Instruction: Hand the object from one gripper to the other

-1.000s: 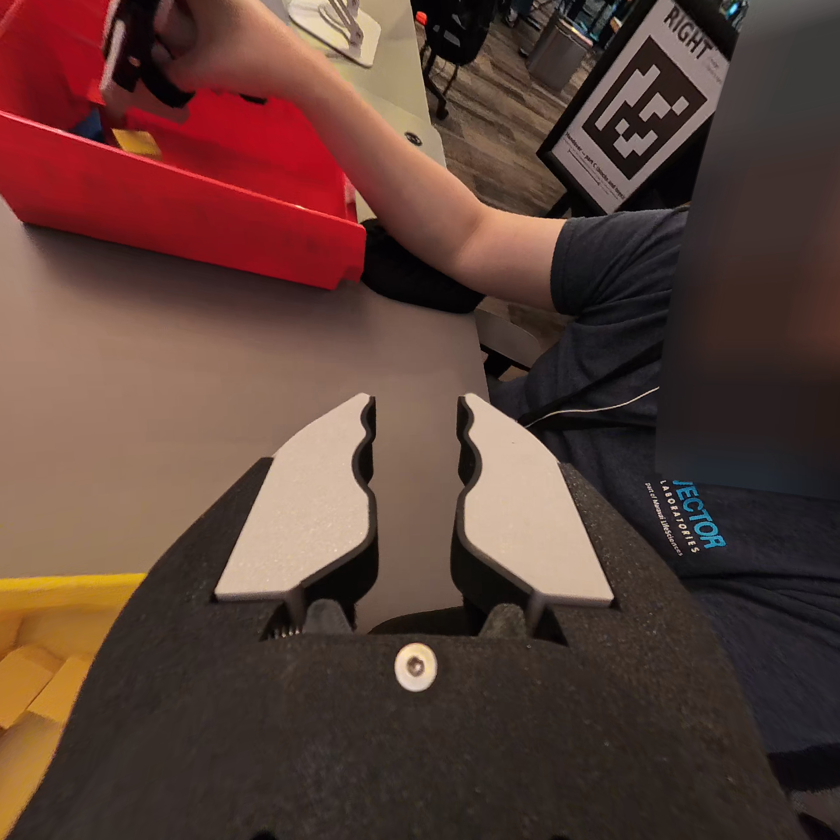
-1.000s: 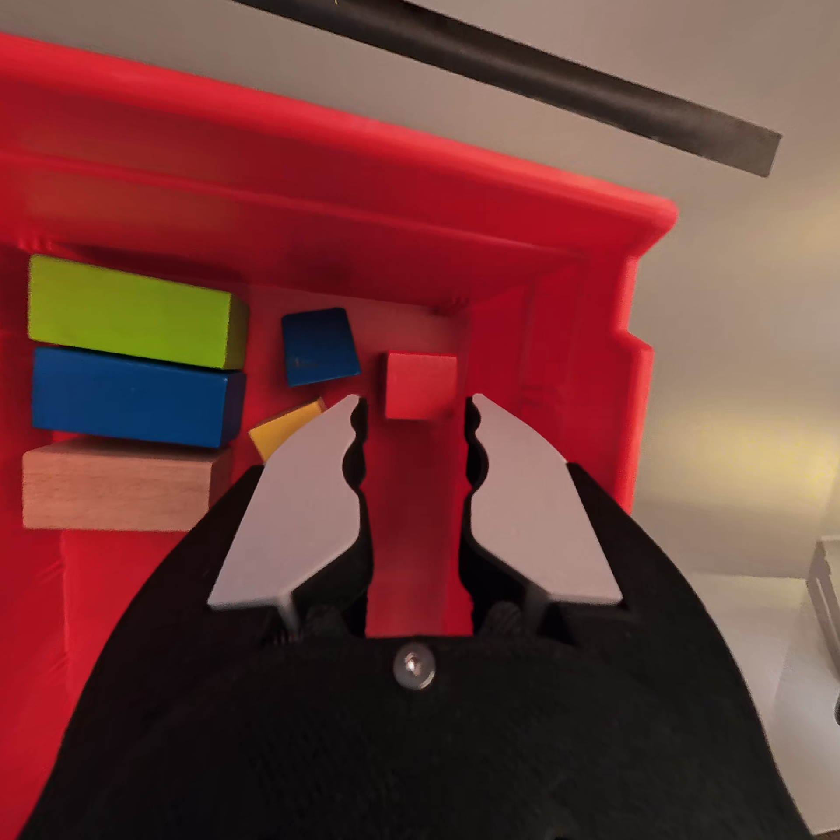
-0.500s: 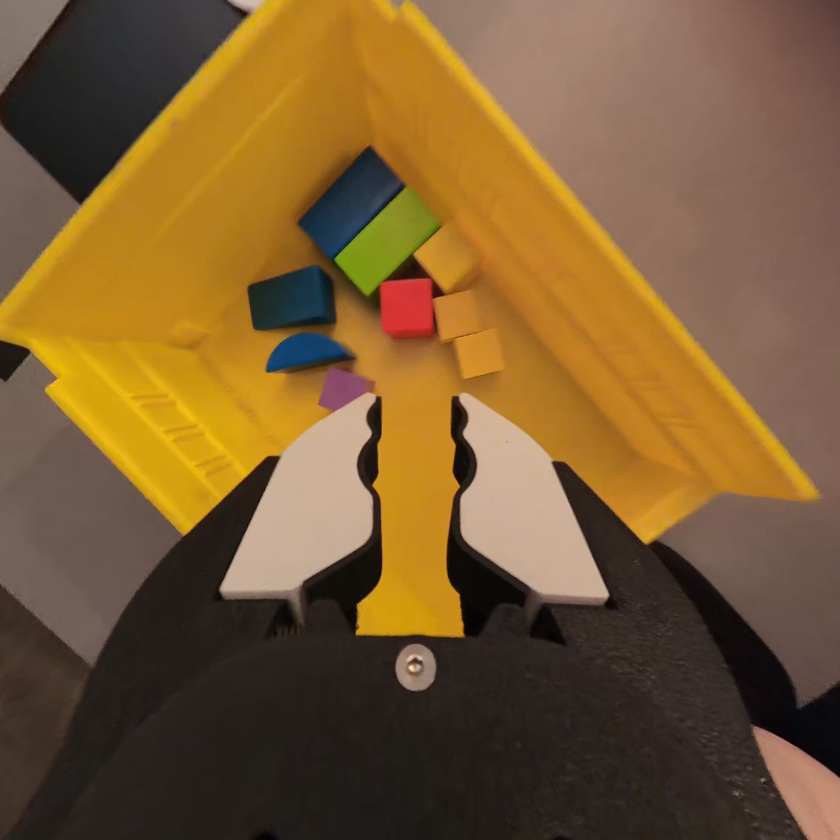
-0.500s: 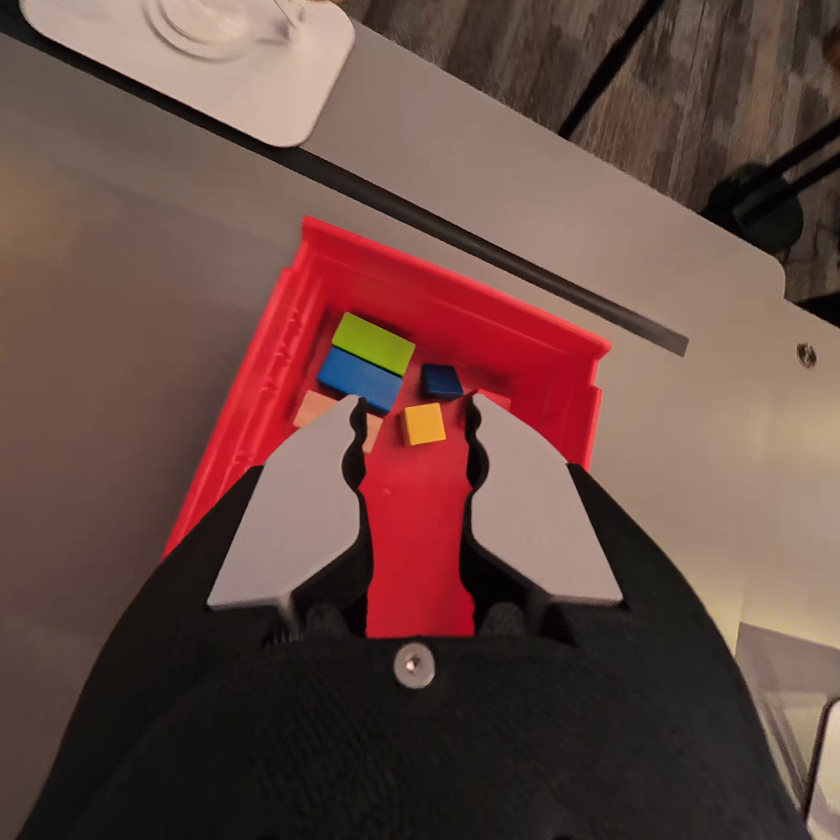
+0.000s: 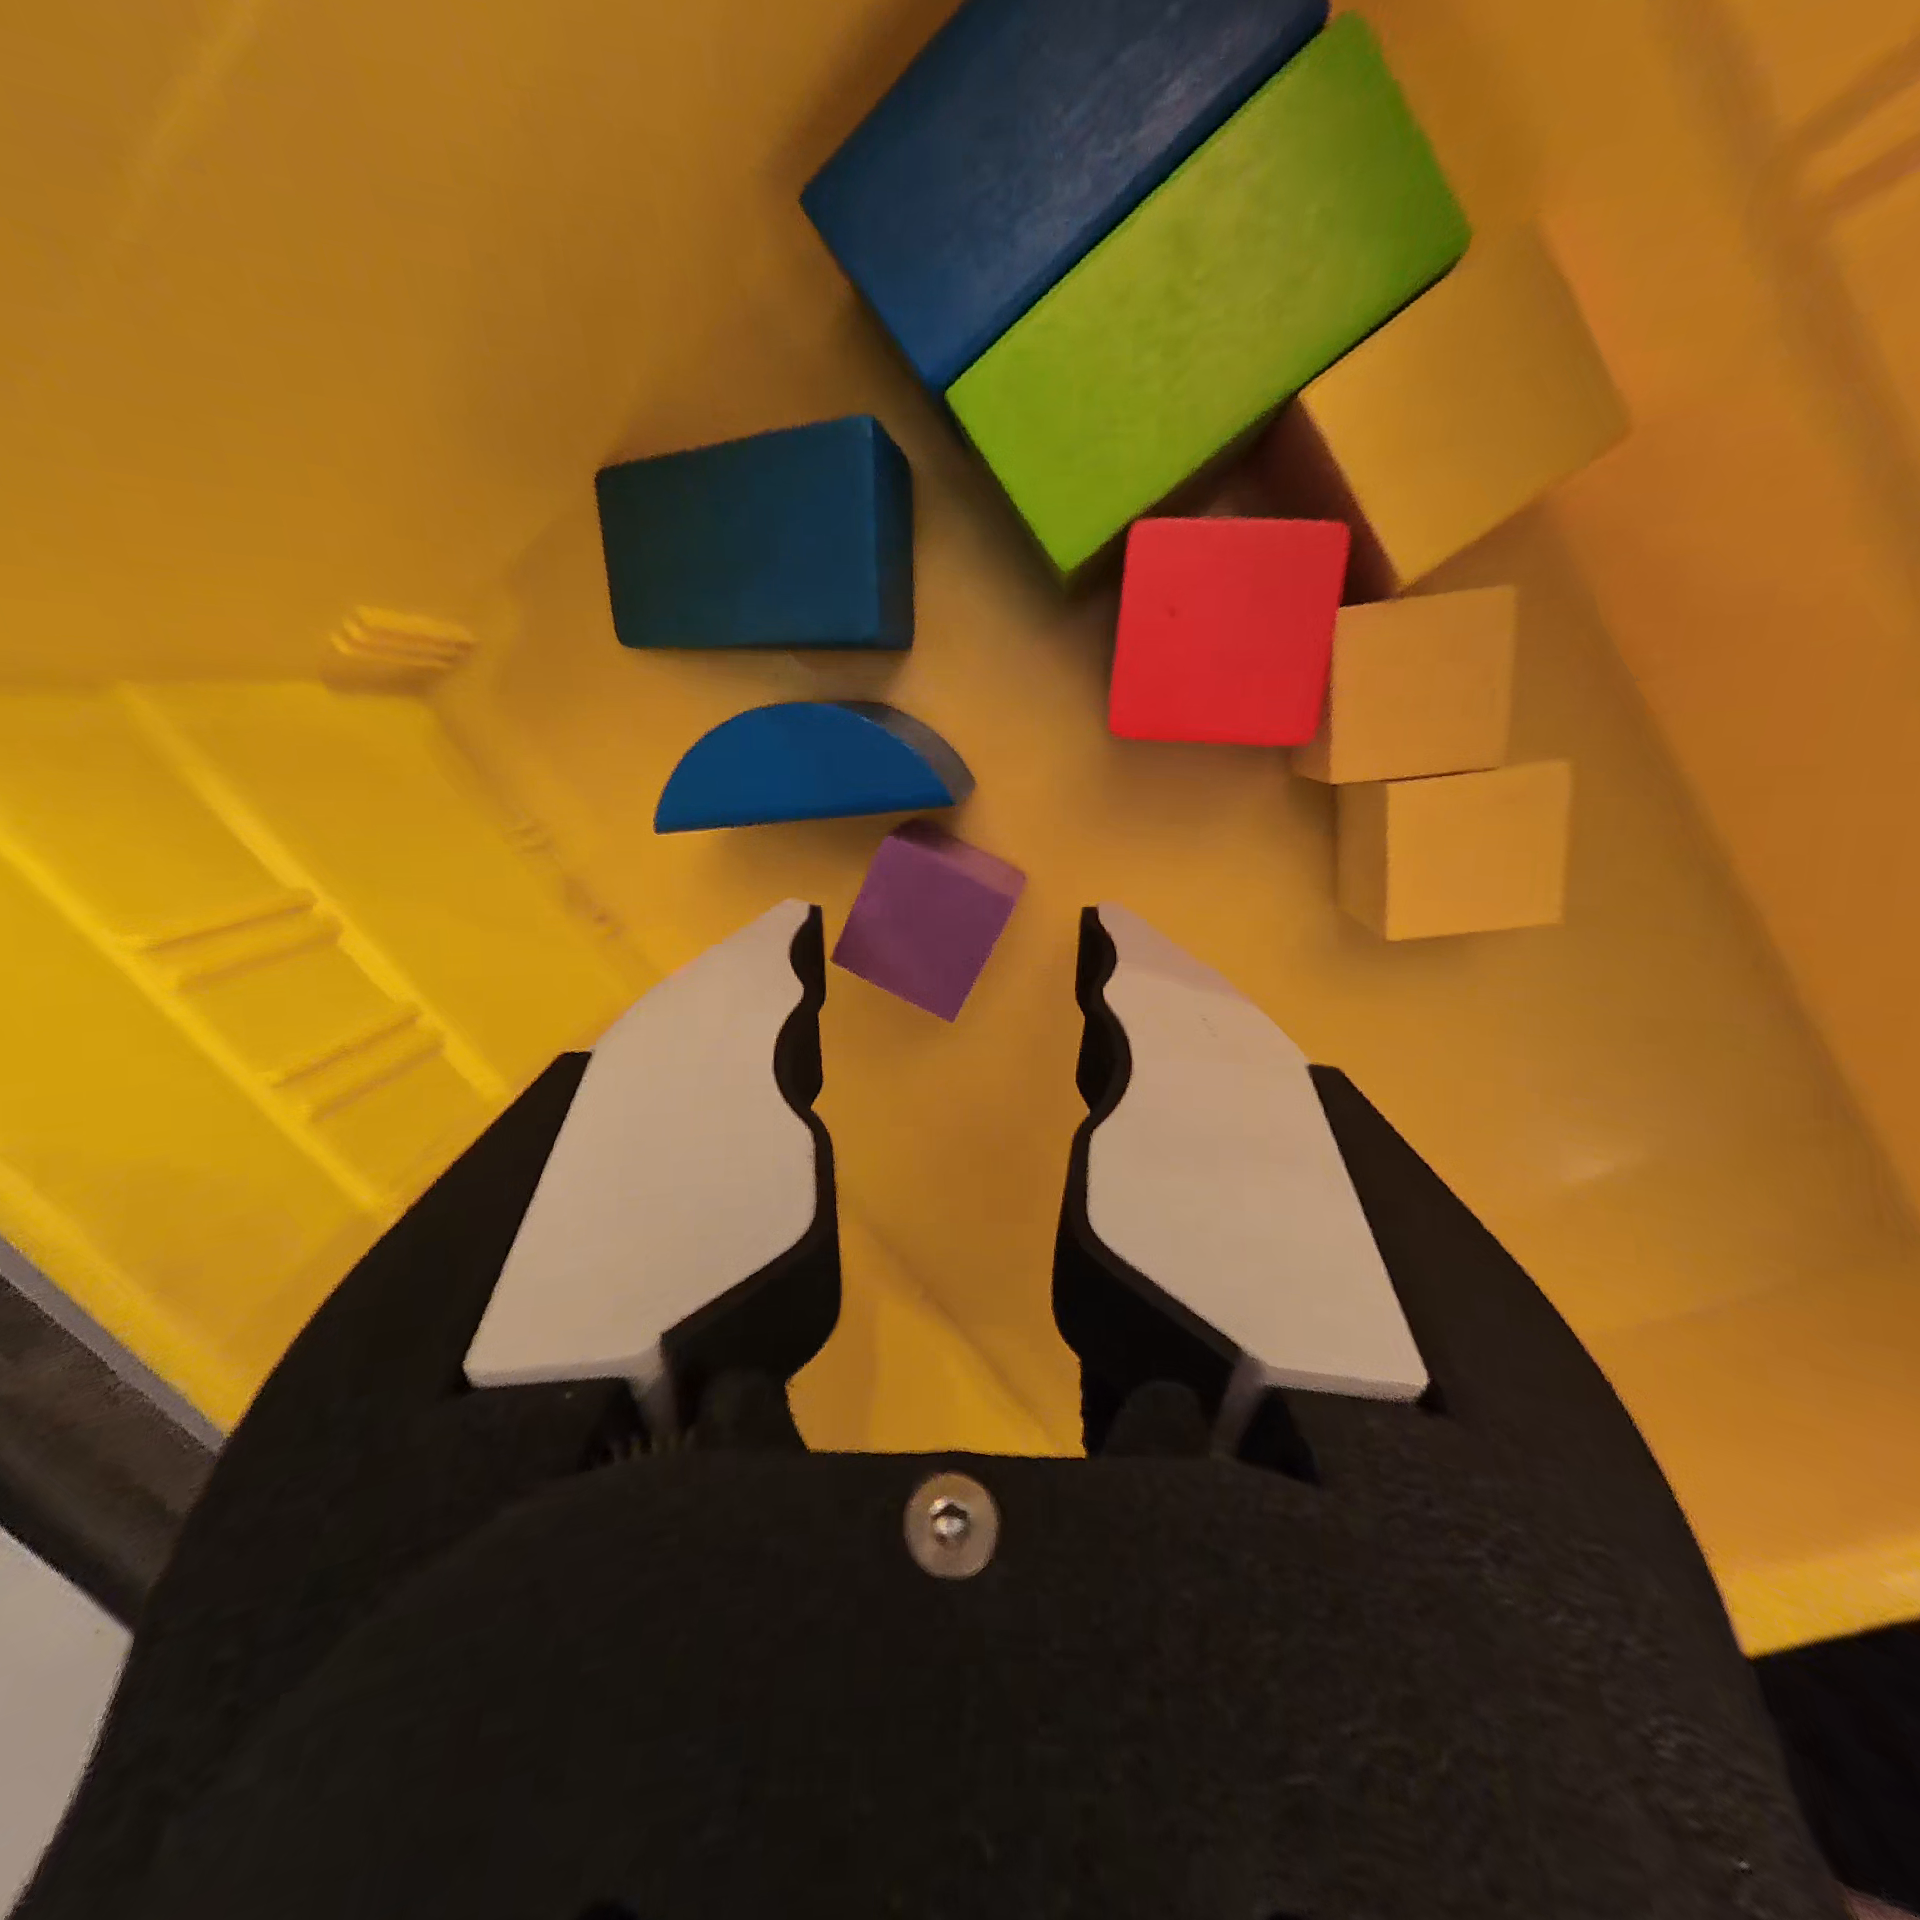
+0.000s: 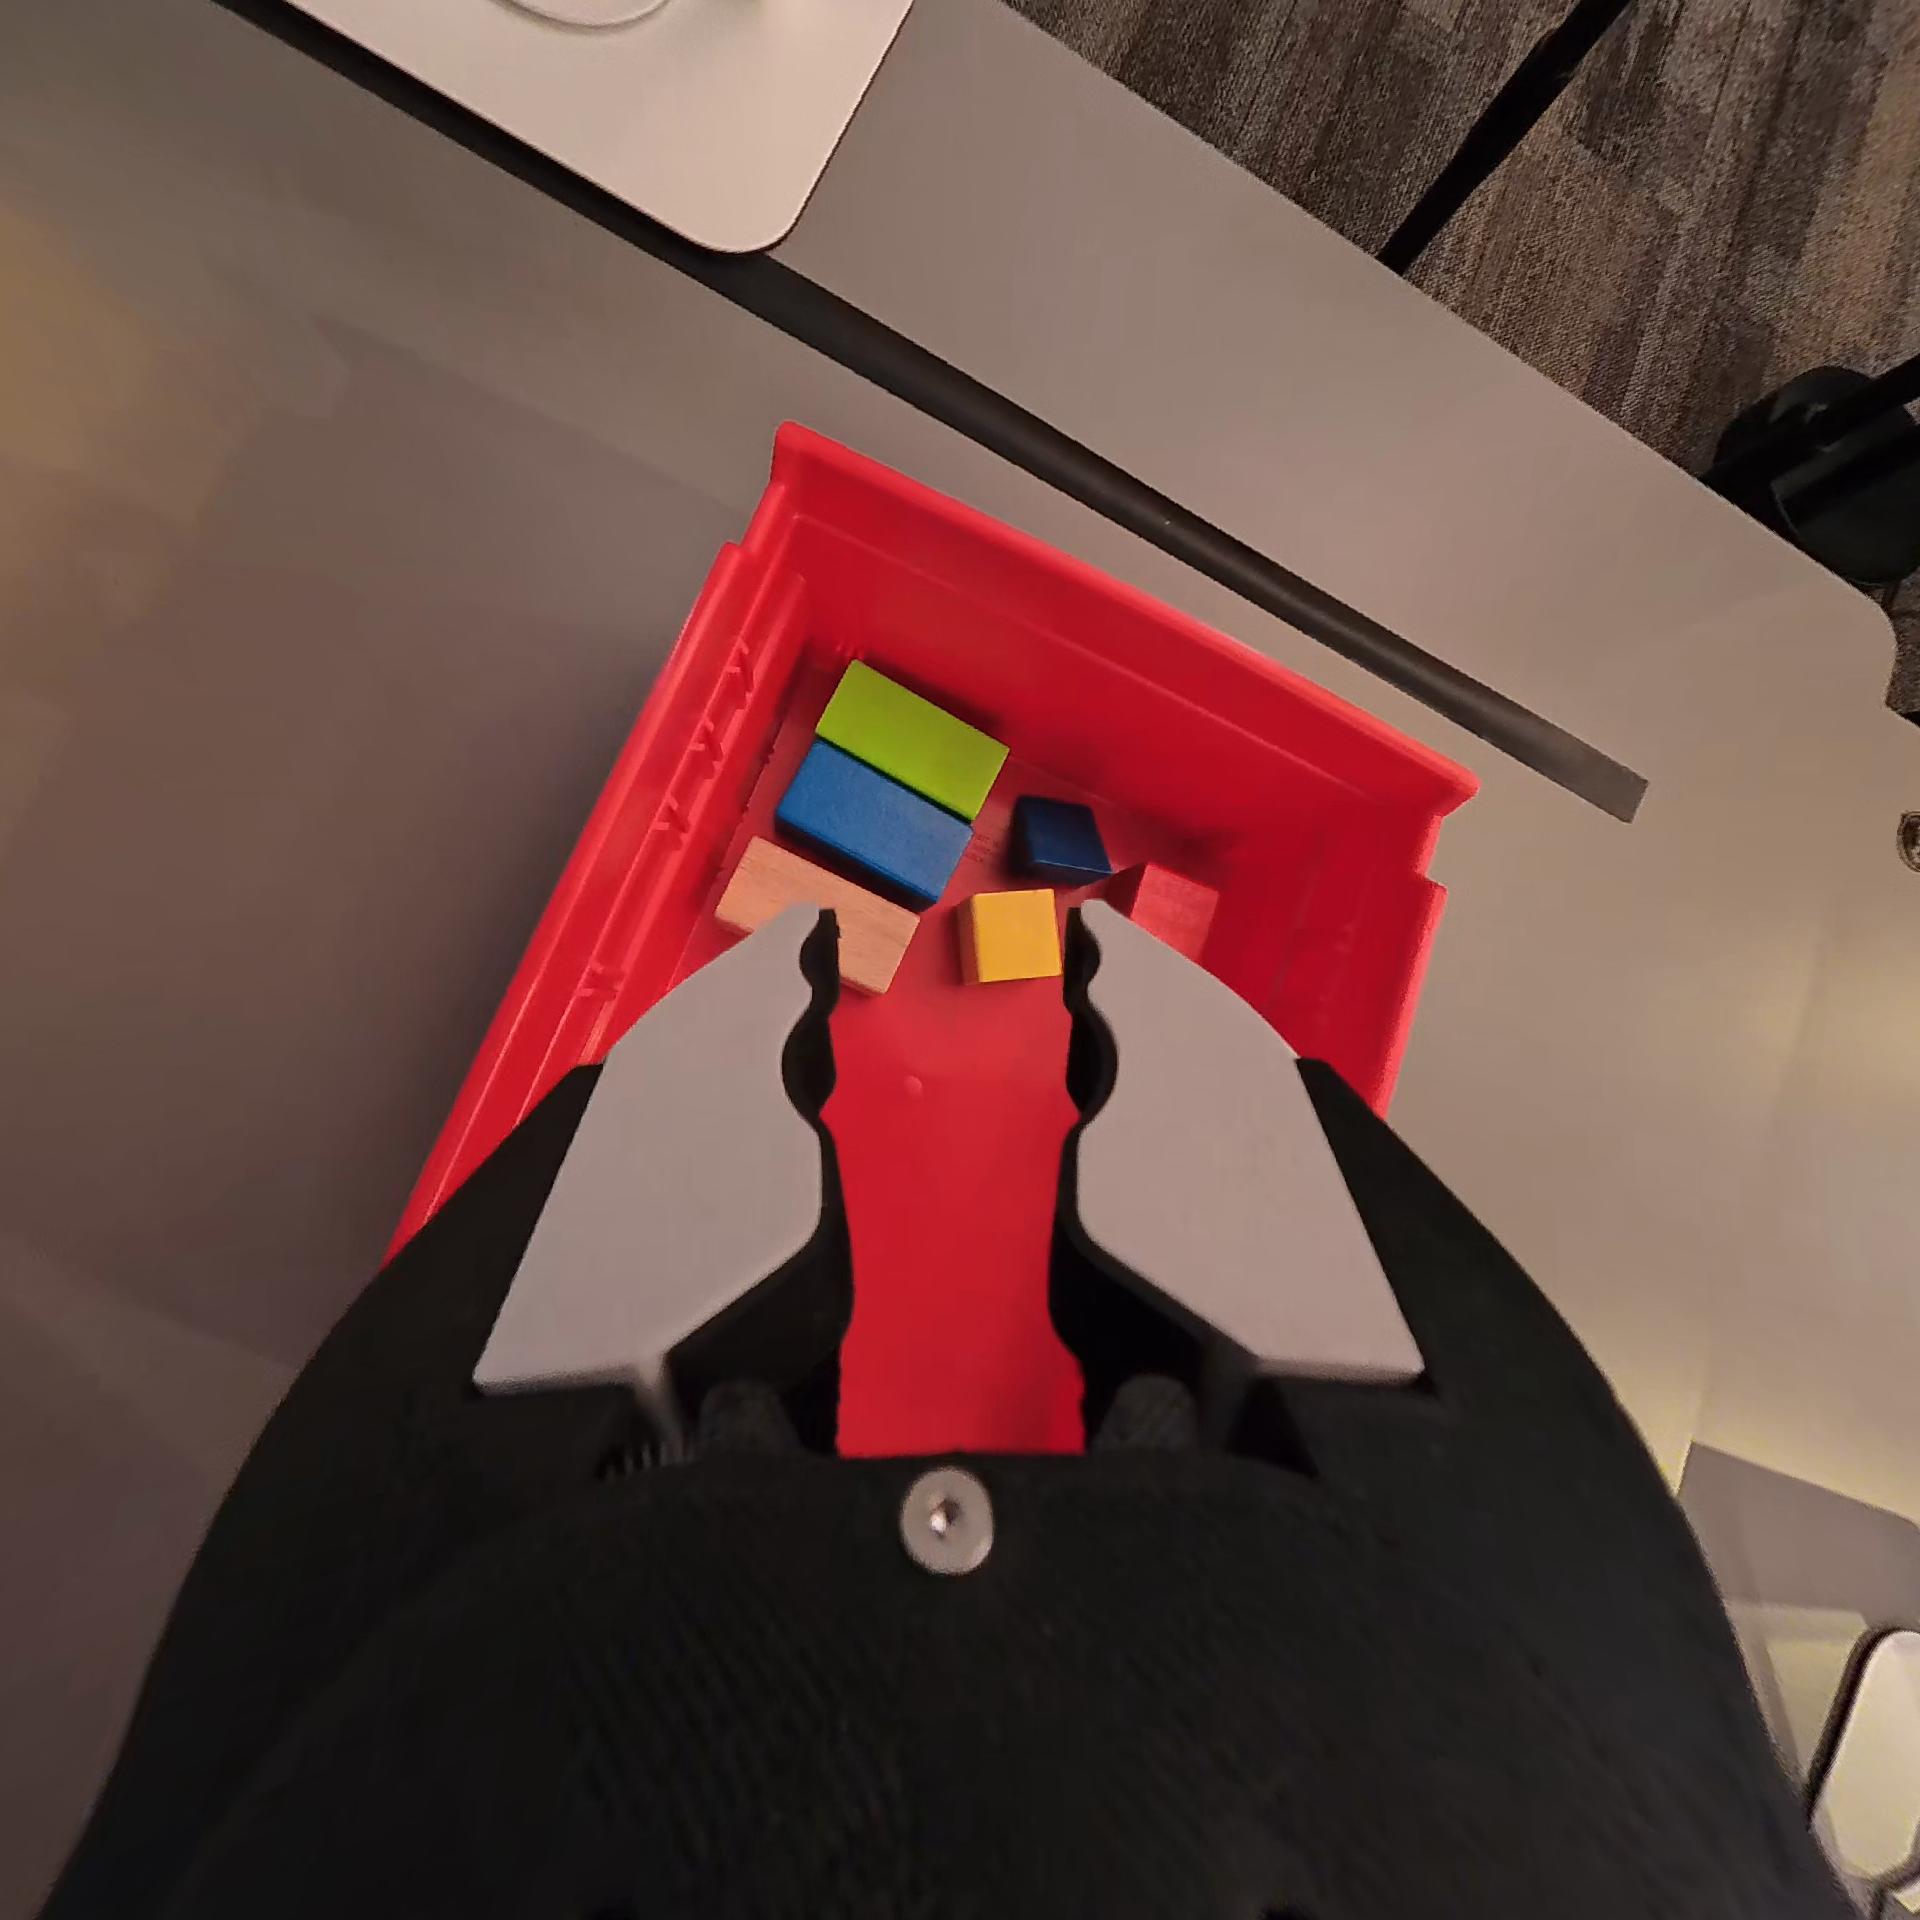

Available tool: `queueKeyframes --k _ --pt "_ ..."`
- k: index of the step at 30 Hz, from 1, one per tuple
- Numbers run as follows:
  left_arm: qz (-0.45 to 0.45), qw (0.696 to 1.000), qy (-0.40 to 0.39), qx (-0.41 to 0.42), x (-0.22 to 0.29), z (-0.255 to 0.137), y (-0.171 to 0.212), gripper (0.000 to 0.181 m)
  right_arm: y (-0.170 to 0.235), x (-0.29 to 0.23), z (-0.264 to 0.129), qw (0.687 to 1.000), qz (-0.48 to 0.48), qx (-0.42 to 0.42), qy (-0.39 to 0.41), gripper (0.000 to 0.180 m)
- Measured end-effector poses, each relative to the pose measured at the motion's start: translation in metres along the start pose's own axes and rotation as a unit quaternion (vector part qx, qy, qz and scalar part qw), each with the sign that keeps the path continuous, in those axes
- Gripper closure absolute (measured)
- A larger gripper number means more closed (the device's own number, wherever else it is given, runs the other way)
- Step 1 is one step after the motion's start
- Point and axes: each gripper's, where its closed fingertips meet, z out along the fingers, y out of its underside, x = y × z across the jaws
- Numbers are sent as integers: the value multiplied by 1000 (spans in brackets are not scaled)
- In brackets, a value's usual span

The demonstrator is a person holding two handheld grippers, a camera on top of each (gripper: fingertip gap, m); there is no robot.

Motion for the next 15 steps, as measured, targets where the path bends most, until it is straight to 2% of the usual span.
queueKeyframes --k 4,8,15 --pt "-8 1000 -5 -14 -4 8 4 134 3 -3 3 1000 -9 -10 -2 137" --pt "-9 999 -13 -28 -6 12 7 145 5 -5 6 1000 -17 -19 -4 137" --pt "0 999 6 -37 1 8 11 146 6 -7 7 999 -25 -24 -1 137"
